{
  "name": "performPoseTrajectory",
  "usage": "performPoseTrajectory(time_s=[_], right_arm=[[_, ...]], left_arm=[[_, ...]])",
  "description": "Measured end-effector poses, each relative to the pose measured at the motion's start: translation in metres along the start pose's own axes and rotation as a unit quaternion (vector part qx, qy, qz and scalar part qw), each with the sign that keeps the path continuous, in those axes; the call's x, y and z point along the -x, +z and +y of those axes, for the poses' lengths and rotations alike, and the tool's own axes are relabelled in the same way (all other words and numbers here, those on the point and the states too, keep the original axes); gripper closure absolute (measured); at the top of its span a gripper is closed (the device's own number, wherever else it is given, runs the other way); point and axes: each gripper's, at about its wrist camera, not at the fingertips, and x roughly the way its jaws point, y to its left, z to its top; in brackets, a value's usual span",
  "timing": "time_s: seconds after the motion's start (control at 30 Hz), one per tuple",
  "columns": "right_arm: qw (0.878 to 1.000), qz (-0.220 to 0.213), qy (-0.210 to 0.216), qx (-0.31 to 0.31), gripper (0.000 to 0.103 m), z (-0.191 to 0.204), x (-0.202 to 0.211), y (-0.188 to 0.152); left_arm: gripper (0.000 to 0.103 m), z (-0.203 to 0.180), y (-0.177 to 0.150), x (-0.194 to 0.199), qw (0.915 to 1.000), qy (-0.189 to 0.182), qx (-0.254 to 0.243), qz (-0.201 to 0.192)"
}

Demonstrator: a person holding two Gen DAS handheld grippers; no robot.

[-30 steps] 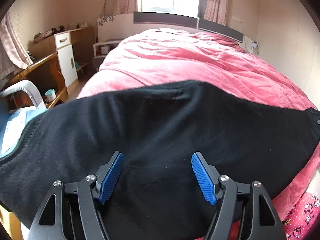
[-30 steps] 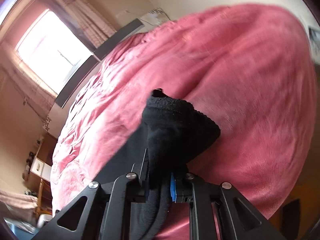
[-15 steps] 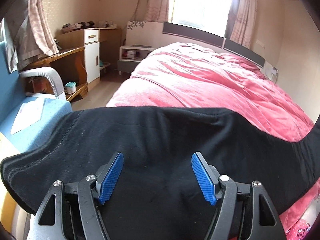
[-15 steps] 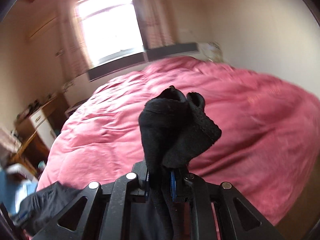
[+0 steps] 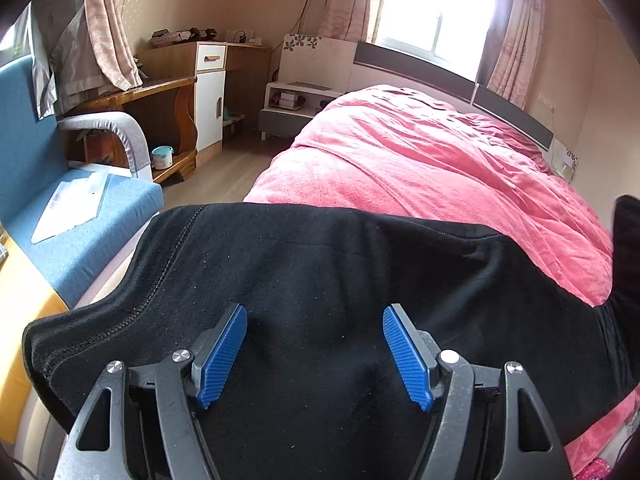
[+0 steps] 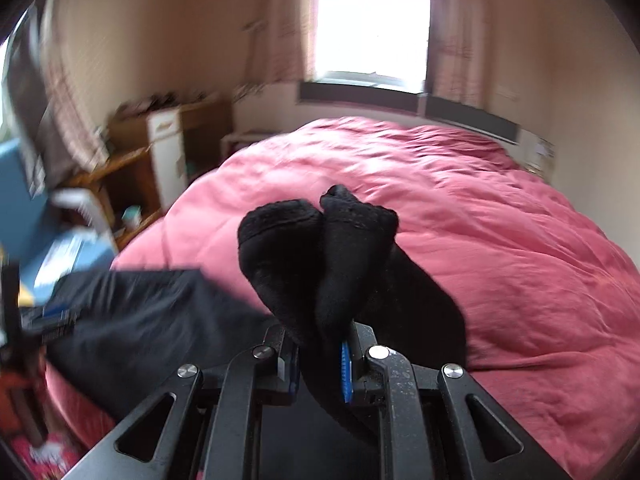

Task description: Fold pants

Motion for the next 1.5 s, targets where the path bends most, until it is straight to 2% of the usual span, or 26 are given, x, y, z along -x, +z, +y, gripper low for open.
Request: performPoseTrajectory(time_s=[0.2, 0.33, 0.43, 0.5, 0.53, 0.6, 0.73, 0.83, 0.93, 0.97, 1.03, 1.07, 1.1, 1.3, 1.5], right_arm=[[0.995, 0.059, 0.028, 0.069, 0.087, 0.052, -0.045, -0.033], [0.991, 0.083, 0.042, 0.098, 0.085, 0.077, -0.062, -0.053], [0.986, 0.111, 0.061, 0.108, 0.073, 0.085, -0.074, -0.066], [0.983, 0.128, 0.078, 0.107, 0.052, 0.087, -0.078, -0.075], [0.982, 0.128, 0.09, 0.103, 0.05, 0.087, -0.077, -0.077], [0.981, 0.125, 0.112, 0.097, 0.039, 0.086, -0.072, -0.079], [0.976, 0.119, 0.168, 0.073, 0.038, 0.077, -0.05, -0.078], [0.98, 0.1, 0.166, 0.039, 0.038, 0.061, -0.037, -0.072], [0.988, 0.071, 0.138, -0.012, 0.038, 0.035, -0.027, -0.063], [0.99, 0.066, 0.121, -0.024, 0.038, 0.026, -0.028, -0.06], [0.994, 0.078, 0.07, -0.04, 0.054, 0.011, -0.037, -0.058], [0.994, 0.091, 0.052, -0.044, 0.079, 0.006, -0.044, -0.057], [0.992, 0.105, 0.04, -0.048, 0.091, 0.001, -0.05, -0.058], [0.986, 0.143, 0.049, -0.075, 0.091, -0.006, -0.075, -0.076], [0.983, 0.167, 0.055, -0.062, 0.091, 0.002, -0.08, -0.087]], left_arm=[[0.031, 0.003, -0.001, -0.001, 0.9999, -0.004, 0.009, 0.002], [0.031, 0.002, -0.002, -0.002, 1.0, 0.0, 0.006, 0.002], [0.031, 0.002, -0.002, -0.004, 1.0, 0.001, 0.006, 0.005], [0.031, 0.003, -0.002, -0.005, 1.0, 0.0, 0.008, 0.005], [0.031, 0.003, -0.002, -0.005, 1.0, 0.0, 0.008, 0.005], [0.031, 0.003, -0.002, -0.005, 0.9999, -0.001, 0.01, 0.005], [0.031, 0.004, -0.002, -0.005, 0.9999, -0.002, 0.01, 0.004], [0.031, 0.004, -0.002, -0.004, 0.9999, -0.003, 0.011, 0.003], [0.031, 0.004, 0.0, -0.001, 0.9999, -0.006, 0.016, 0.0], [0.031, 0.005, 0.001, 0.0, 0.9998, -0.007, 0.018, 0.0], [0.031, 0.005, 0.003, 0.003, 0.9997, -0.009, 0.024, -0.002], [0.031, 0.005, 0.004, 0.005, 0.9996, -0.009, 0.026, -0.003], [0.031, 0.006, 0.006, 0.008, 0.9995, -0.011, 0.029, -0.006], [0.031, 0.016, 0.015, 0.018, 0.999, -0.004, 0.042, -0.017], [0.031, 0.047, 0.022, 0.027, 0.9971, 0.033, 0.064, -0.027]])
